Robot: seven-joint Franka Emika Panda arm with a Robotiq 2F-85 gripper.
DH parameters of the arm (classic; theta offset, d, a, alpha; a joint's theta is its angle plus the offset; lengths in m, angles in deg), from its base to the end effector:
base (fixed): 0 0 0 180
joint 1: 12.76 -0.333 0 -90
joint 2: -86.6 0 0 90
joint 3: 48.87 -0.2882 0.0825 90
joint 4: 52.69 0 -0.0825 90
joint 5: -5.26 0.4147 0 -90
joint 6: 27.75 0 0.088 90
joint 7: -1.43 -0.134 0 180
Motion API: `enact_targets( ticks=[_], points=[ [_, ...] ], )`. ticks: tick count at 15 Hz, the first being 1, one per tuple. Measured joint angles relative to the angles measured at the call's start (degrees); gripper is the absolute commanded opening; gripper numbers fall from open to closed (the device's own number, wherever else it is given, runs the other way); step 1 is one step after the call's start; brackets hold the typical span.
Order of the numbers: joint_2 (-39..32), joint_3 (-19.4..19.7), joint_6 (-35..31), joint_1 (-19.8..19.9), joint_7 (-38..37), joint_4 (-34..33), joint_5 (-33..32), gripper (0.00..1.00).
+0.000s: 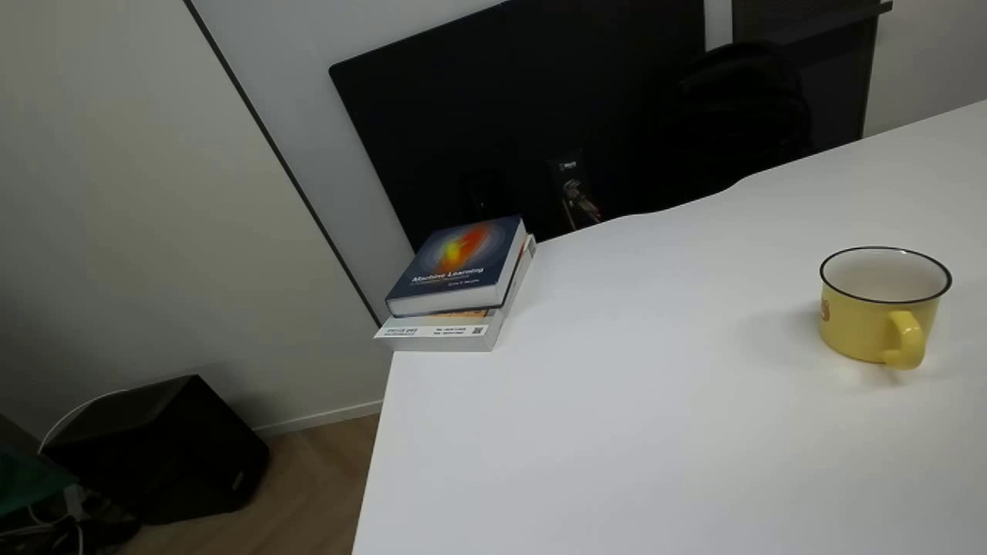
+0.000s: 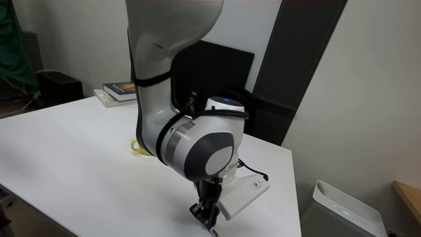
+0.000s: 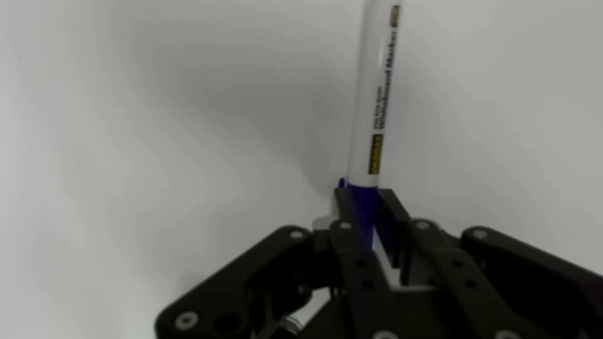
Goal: Put the marker into the cup, put it back on the table then back into the cup again.
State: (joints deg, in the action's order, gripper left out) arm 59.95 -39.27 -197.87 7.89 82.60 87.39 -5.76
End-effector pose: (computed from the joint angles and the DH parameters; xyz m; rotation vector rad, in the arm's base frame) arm 0.4096 -0.2403 0.0426 2.5838 1.5792 -0.0917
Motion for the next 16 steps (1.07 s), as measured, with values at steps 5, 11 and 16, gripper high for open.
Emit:
enact_targets(
  ticks=[5, 11, 16],
  points=[
    [0.1, 1.8, 3.0, -0.9, -8.2, -3.4, 0.0, 0.27],
    [0.1, 3.8, 4.9, -3.3, -14.7, -4.8, -1.6, 0.66],
    [0.0, -1.8, 4.7, 0.0, -12.7, -4.6, -1.1, 1.0]
  ],
)
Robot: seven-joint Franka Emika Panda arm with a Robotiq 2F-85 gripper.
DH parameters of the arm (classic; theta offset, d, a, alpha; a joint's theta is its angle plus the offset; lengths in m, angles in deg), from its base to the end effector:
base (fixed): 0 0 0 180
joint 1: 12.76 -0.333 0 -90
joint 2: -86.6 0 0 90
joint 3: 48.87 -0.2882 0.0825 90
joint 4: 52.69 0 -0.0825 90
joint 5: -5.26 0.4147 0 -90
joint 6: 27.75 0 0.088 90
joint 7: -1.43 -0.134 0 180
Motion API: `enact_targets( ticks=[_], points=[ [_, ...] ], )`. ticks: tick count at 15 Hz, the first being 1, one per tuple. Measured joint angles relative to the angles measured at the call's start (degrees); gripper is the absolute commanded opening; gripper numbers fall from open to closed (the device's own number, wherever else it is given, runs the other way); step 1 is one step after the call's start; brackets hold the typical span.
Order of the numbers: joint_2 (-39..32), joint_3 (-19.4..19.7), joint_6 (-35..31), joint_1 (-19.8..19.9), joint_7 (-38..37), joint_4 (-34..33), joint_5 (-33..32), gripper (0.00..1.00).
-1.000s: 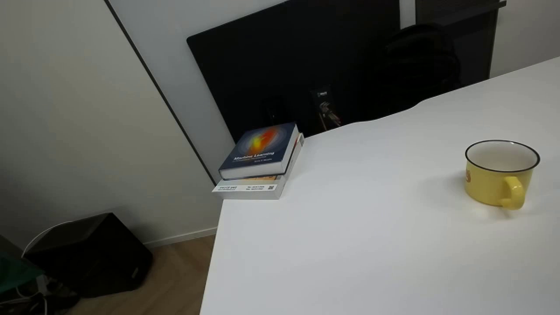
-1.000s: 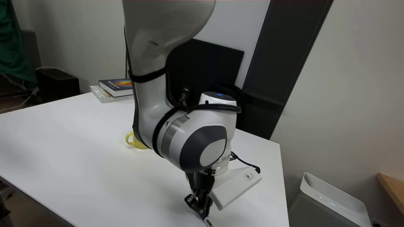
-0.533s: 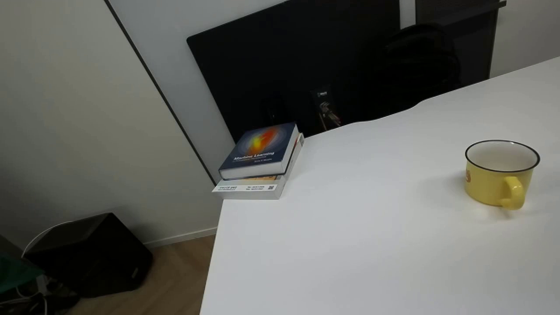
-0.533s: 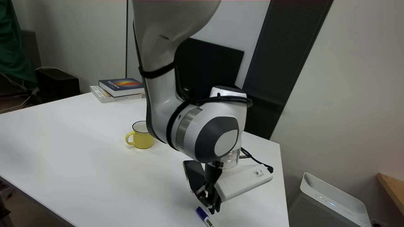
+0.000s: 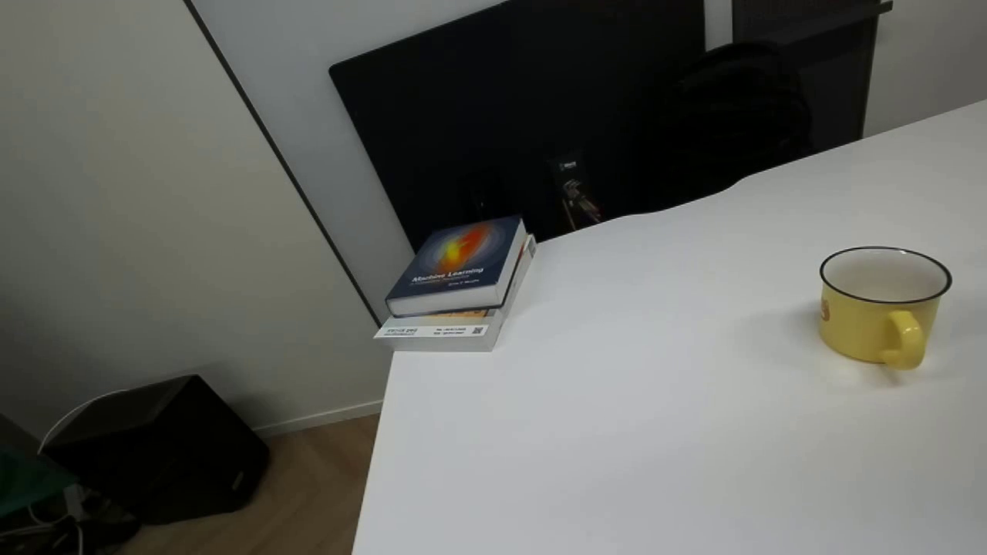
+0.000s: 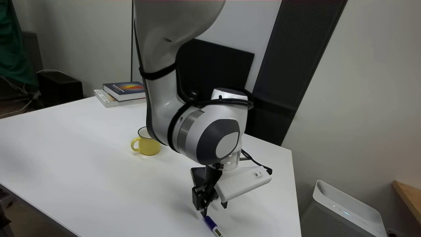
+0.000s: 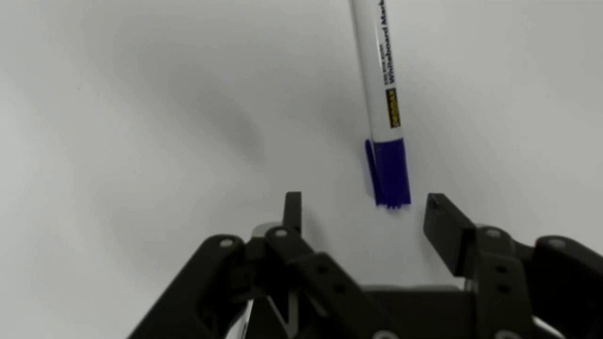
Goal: Put the marker into the cup, put it back on the table then back into the cup again.
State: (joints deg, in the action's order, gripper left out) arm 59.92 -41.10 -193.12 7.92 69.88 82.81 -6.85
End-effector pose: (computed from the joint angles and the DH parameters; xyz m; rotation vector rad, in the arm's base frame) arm 0.4436 -0.2390 0.0564 2.7088 1.3377 -0.0812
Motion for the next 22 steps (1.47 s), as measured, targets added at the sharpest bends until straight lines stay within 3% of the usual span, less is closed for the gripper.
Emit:
enact_targets(
  ticks=[5, 14, 15, 17, 22],
  points=[
    [-0.5, -4.6, 0.0, 4.2, 4.0, 0.1, 1.9, 1.0],
    [-1.9, -4.4, 0.1, 7.7, 6.4, 0.1, 2.1, 1.0],
    [-2.0, -4.4, 0.1, 8.1, 6.8, 0.1, 2.1, 0.75],
    [-2.3, -4.4, 0.1, 8.7, 7.2, 0.1, 2.1, 0.68],
    [-2.5, -4.4, 0.1, 9.3, 7.7, -0.1, 2.3, 0.33]
  ],
)
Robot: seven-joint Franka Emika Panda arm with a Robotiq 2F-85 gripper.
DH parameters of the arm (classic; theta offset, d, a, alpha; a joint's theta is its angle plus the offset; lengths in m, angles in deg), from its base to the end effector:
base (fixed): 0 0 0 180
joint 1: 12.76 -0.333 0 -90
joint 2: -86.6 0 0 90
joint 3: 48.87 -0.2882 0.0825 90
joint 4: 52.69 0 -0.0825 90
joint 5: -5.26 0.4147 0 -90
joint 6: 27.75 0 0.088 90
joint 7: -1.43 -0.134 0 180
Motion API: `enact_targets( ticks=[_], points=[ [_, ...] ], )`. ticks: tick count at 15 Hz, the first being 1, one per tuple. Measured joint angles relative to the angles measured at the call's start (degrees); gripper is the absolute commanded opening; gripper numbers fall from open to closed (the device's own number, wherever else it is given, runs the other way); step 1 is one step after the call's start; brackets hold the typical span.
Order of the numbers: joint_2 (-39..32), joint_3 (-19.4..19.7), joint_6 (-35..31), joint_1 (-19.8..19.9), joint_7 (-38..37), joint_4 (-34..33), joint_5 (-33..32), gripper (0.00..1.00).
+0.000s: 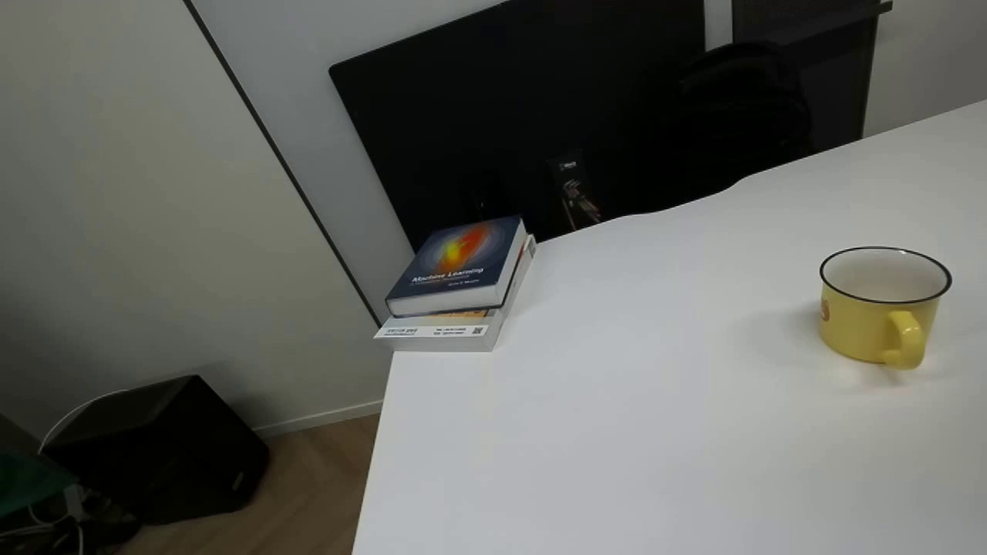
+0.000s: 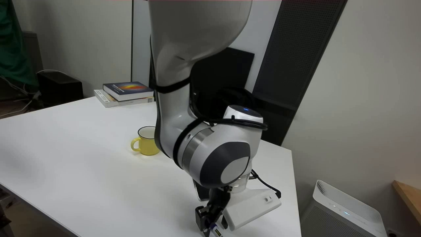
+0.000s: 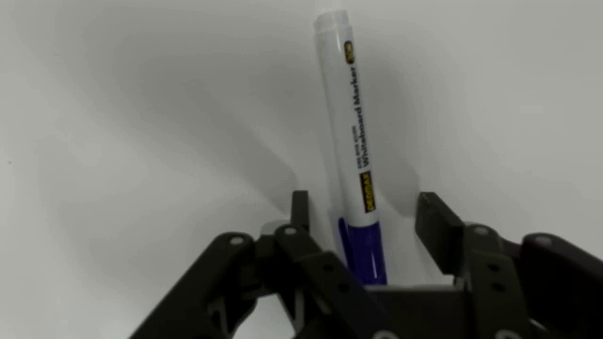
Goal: Put the marker into the cup, put it back on the table then back into the cup again.
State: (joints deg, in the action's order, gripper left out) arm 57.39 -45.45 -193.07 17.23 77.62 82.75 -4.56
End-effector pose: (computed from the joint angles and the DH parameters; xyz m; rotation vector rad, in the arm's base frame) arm 0.4119 -0.2673 0.0333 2.7686 1.3717 -0.0835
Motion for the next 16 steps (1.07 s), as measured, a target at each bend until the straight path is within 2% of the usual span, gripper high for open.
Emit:
enact_targets(
  ticks=[4, 5, 7, 16],
  points=[
    [0.0, 0.0, 0.0, 0.3, 0.2, -0.5, 0.6, 0.05],
    [0.0, 0.1, 0.0, 0.3, 0.2, -0.6, 0.8, 0.01],
    [0.0, 0.2, 0.0, 0.3, 0.2, -0.9, 0.9, 0.05],
    [2.2, 0.8, 0.8, -0.9, -1.9, -2.0, 3.3, 0.05]
  ],
)
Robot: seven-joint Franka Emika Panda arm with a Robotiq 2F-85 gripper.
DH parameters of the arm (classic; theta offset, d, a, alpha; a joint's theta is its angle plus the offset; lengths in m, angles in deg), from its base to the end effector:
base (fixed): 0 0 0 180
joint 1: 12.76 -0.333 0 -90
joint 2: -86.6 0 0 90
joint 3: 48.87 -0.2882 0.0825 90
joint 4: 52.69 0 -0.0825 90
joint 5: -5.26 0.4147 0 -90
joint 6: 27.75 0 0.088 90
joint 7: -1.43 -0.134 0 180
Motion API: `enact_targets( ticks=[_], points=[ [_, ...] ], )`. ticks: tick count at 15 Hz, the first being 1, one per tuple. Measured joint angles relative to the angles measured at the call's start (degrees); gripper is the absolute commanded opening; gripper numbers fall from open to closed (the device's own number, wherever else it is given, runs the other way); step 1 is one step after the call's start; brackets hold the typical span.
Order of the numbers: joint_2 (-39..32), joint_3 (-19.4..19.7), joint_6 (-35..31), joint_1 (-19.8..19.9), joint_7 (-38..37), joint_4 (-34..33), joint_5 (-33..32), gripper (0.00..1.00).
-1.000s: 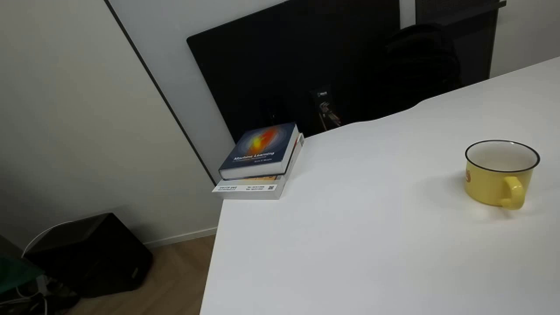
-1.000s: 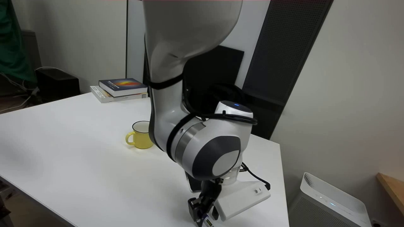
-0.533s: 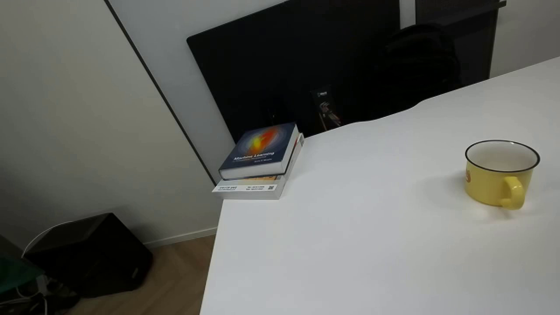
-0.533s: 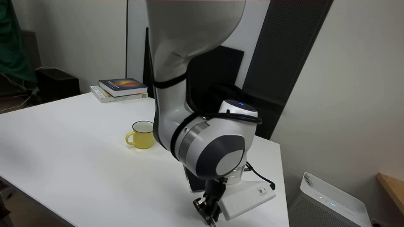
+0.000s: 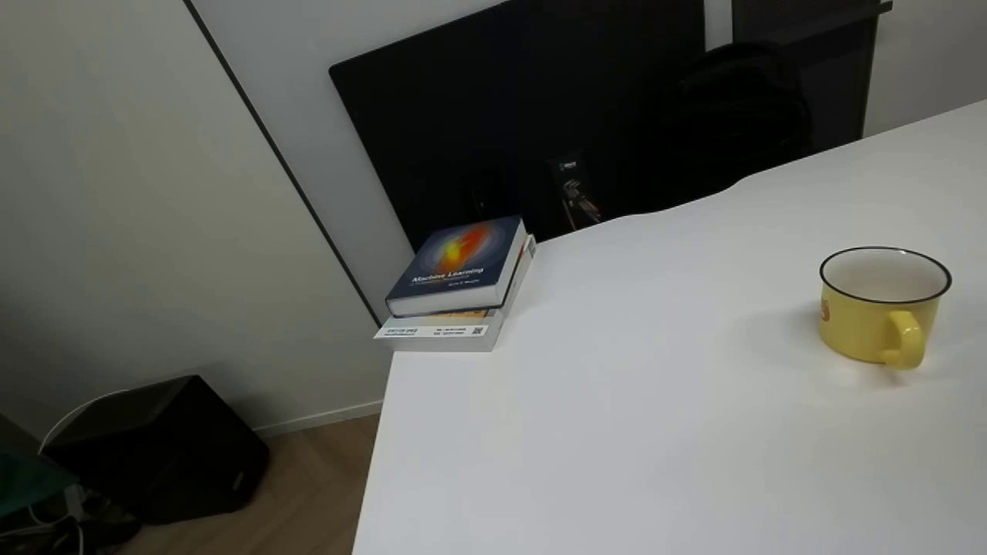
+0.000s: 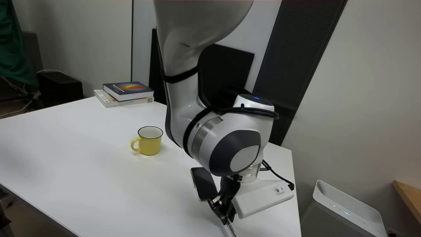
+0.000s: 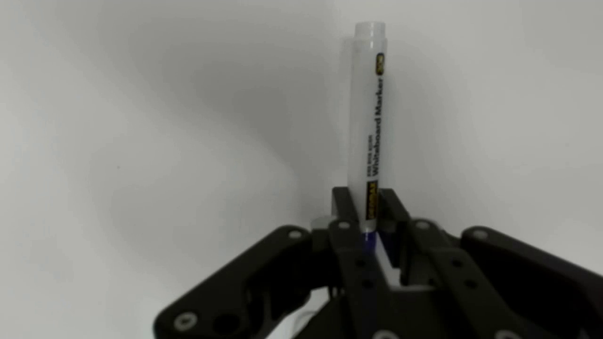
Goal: Put the marker into the cup, put it back on the table then back into the cup again.
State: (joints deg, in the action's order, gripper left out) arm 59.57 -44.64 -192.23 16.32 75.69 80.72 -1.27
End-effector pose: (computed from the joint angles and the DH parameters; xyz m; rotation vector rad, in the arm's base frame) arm 0.4335 -0.2841 0.0620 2.7850 1.2316 -0.0201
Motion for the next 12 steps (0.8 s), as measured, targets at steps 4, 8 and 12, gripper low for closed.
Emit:
enact_targets(
  ticks=[4, 8, 12],
  points=[
    [3.1, -2.1, -0.4, -2.3, -1.3, 0.4, 2.2, 0.05],
    [6.9, -5.7, -1.8, -5.3, -2.4, 1.3, 4.9, 0.05],
    [10.2, -8.3, -2.3, -9.0, -4.0, 0.9, 7.2, 0.05]
  ],
)
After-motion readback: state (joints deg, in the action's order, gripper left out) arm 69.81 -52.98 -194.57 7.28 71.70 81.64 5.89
